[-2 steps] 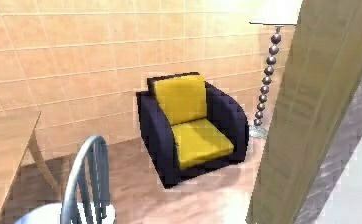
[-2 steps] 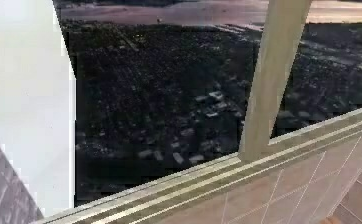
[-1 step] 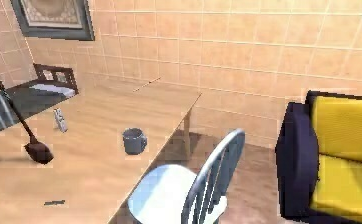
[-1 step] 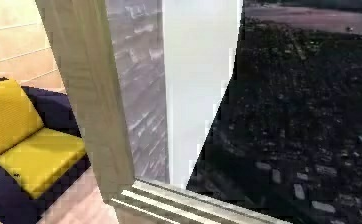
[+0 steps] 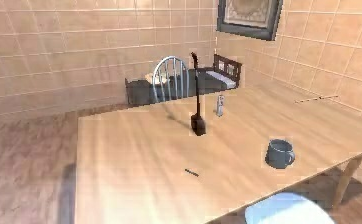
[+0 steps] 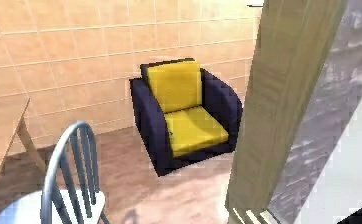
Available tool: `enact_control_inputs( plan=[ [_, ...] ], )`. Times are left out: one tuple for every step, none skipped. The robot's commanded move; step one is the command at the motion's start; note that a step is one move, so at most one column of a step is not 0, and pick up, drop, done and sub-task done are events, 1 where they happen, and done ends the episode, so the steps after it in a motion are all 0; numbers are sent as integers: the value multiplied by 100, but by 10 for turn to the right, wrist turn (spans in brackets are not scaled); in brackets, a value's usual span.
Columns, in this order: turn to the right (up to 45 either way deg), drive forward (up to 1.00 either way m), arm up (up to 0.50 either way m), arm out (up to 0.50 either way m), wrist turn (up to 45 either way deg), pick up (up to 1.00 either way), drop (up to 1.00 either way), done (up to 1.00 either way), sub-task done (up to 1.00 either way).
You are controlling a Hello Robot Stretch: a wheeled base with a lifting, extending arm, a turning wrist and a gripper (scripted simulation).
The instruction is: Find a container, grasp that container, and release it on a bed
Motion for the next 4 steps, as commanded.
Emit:
enact_control_inputs(
  plan=[
    [-450,0,0,0,0,0,0,0,0],
    [-120,0,0,0,0,0,0,0,0],
    [150,0,0,0,0,0,0,0,0],
    [0,15,0,0,0,0,0,0,0]
  ],
)
